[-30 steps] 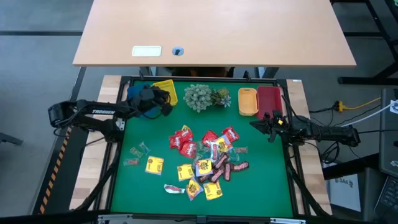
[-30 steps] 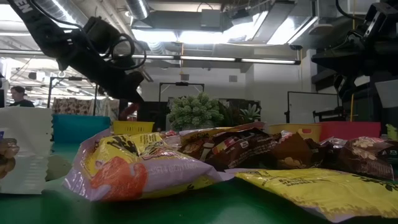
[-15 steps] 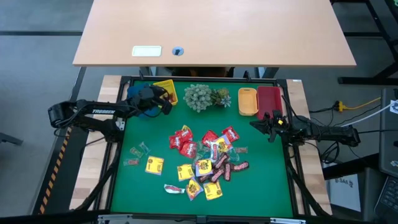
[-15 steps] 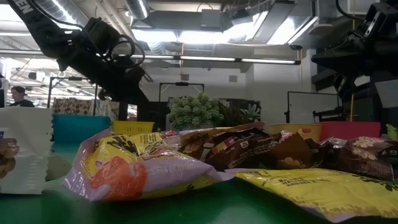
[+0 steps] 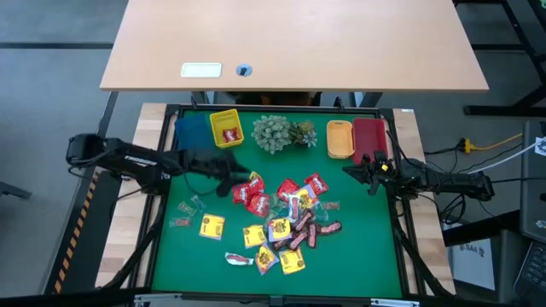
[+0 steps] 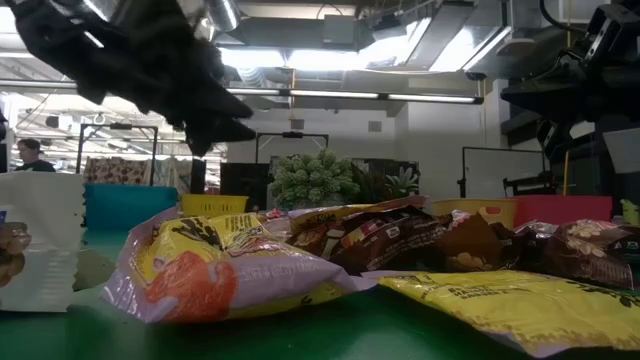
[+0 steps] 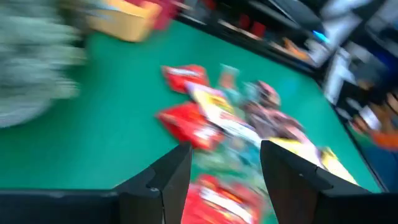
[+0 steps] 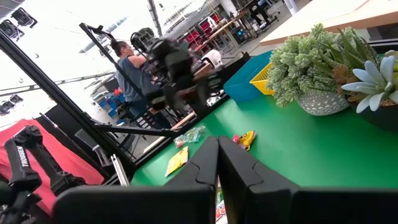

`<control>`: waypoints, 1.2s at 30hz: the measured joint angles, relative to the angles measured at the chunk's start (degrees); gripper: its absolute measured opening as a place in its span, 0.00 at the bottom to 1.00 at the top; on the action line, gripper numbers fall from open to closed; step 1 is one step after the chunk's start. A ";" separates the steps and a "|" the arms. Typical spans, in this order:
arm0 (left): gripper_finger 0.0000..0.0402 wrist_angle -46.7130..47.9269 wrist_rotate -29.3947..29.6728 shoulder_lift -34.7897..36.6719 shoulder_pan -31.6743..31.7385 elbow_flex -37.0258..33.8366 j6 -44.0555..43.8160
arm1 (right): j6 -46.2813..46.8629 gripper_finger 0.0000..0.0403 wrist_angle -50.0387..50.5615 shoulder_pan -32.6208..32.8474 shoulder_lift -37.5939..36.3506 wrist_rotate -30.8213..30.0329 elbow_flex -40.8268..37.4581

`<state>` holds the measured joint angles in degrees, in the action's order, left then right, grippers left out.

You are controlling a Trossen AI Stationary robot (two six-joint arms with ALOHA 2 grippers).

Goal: Sort candy
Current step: Put the red candy into the yellow bin

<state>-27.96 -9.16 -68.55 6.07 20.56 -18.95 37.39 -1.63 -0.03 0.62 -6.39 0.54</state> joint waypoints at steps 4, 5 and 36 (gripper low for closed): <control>0.44 0.41 3.16 0.00 -8.06 0.00 4.17 | 0.00 0.03 0.00 0.01 0.00 0.00 0.00; 0.44 0.53 4.27 0.00 -9.77 0.00 4.33 | 0.00 0.03 0.00 0.01 -0.01 0.00 0.00; 0.43 22.91 28.16 -5.12 -22.69 0.04 -4.96 | 0.00 0.03 0.00 0.02 0.00 -0.01 0.00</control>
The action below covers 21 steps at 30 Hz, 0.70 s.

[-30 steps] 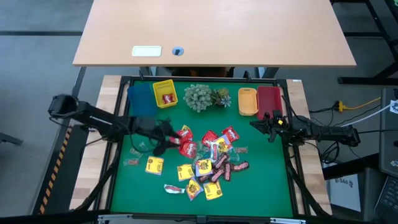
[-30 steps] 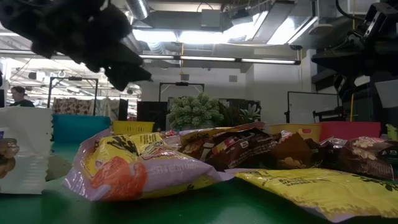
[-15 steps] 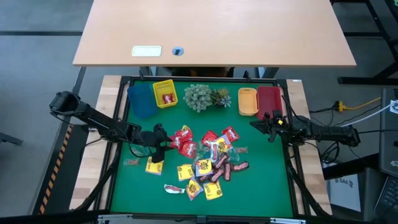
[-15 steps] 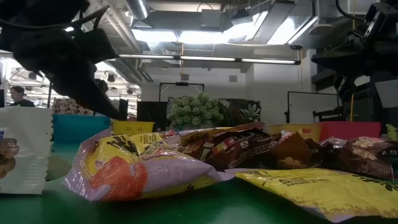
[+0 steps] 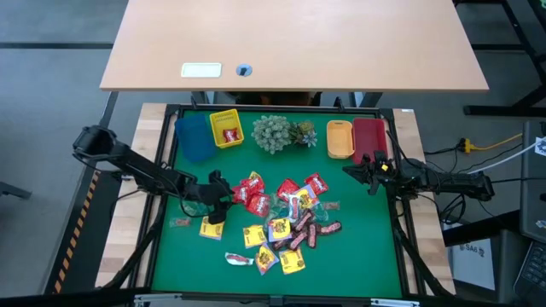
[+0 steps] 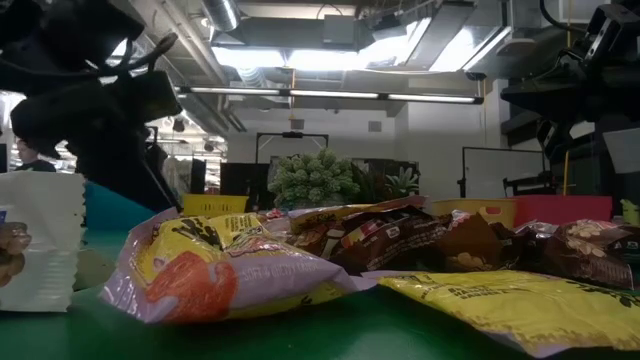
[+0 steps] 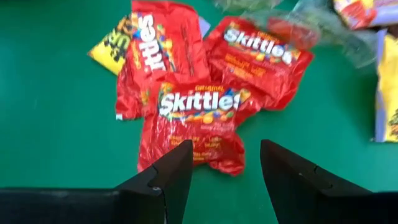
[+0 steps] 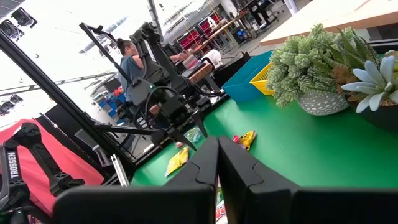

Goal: Sort candy
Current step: Put the red candy into the yellow bin

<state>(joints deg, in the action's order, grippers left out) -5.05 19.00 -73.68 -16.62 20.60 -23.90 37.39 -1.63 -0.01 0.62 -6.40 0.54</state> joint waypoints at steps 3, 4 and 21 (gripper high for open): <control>0.43 -0.16 0.00 -1.50 0.00 0.00 -0.02 | 0.00 0.03 0.00 -0.01 0.00 0.01 0.00; 0.43 -0.37 0.00 -2.02 0.00 0.00 -0.02 | 0.00 0.03 0.00 0.00 -0.02 0.01 0.00; 0.43 -8.56 0.92 -10.98 0.00 0.04 -0.05 | 0.00 0.03 0.00 -0.02 -0.02 0.01 0.00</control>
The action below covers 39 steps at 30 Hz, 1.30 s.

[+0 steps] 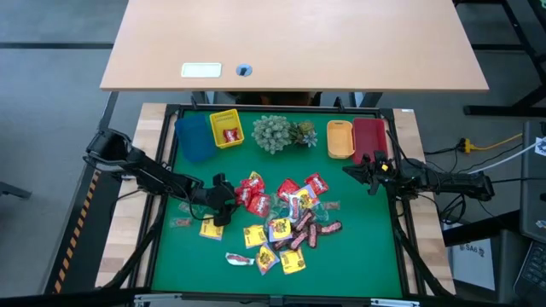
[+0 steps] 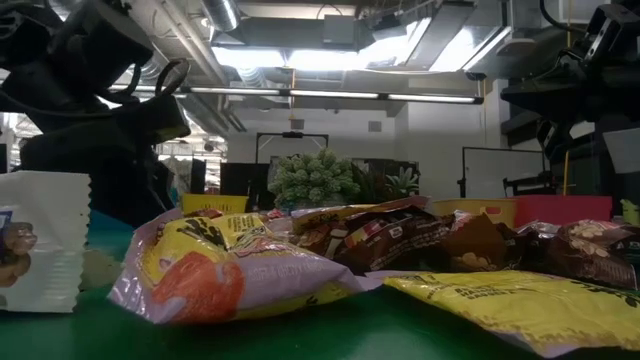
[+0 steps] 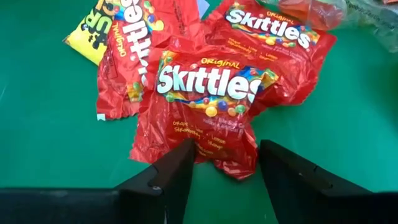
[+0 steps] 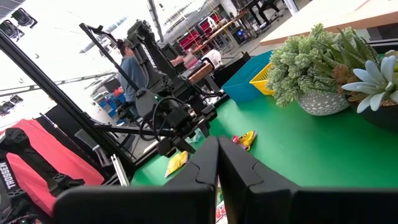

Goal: Sort candy
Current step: Put the red candy into the yellow bin

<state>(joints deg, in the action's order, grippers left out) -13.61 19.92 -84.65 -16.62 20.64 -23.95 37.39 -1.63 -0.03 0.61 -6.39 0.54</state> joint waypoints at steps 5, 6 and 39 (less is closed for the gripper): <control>0.36 0.06 0.28 -0.31 0.00 0.04 0.03 | 0.00 0.03 0.00 0.00 0.00 0.00 0.00; 0.34 0.10 0.24 -0.31 0.00 0.04 0.02 | 0.00 0.03 0.00 0.00 0.01 0.00 0.00; 0.00 -5.11 4.45 10.22 1.51 -0.22 -0.99 | 0.01 0.03 0.00 0.02 0.01 0.00 0.00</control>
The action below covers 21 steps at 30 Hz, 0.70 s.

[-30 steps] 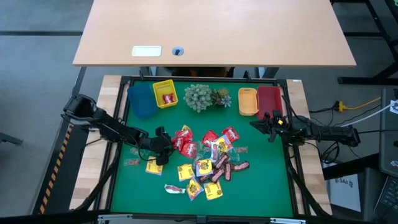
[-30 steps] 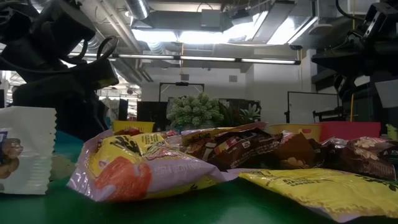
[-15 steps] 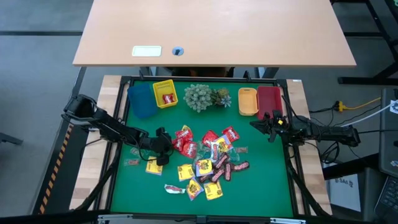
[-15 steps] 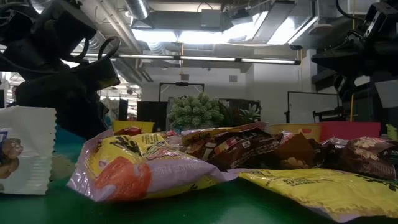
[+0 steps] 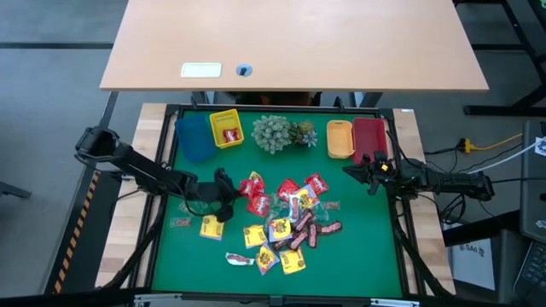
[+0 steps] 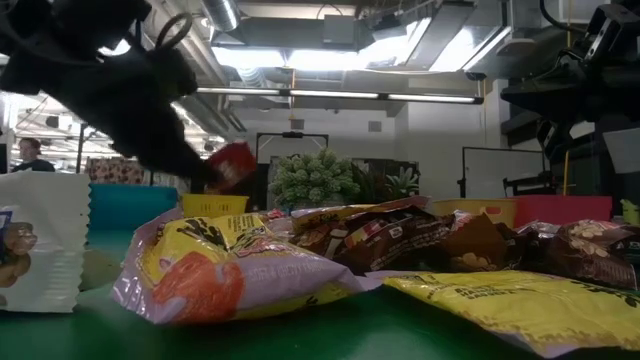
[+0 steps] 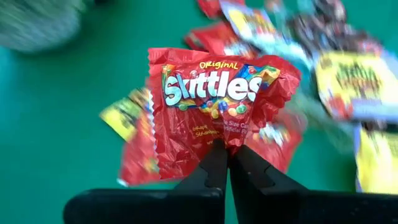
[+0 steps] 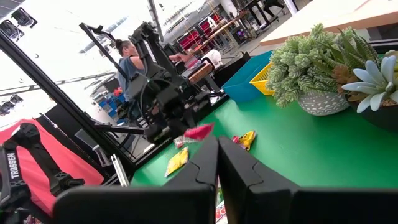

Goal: Sort candy
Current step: Put the red candy into the yellow bin

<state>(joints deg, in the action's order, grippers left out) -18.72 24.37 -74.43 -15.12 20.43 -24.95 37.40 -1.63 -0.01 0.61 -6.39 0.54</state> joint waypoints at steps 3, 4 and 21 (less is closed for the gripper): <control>0.00 0.19 3.95 2.34 1.82 0.00 0.34 | -0.01 0.03 0.00 -0.01 -0.01 0.00 0.00; 0.00 0.17 5.41 3.01 2.61 0.00 1.25 | 0.00 0.03 0.00 -0.01 -0.01 0.00 0.00; 0.00 0.26 19.06 5.20 23.91 0.09 18.05 | -0.01 0.03 0.00 0.00 0.00 0.00 0.00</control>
<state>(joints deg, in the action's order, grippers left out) -18.46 43.43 -69.23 8.79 20.51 -6.90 37.39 -1.63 -0.01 0.61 -6.39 0.54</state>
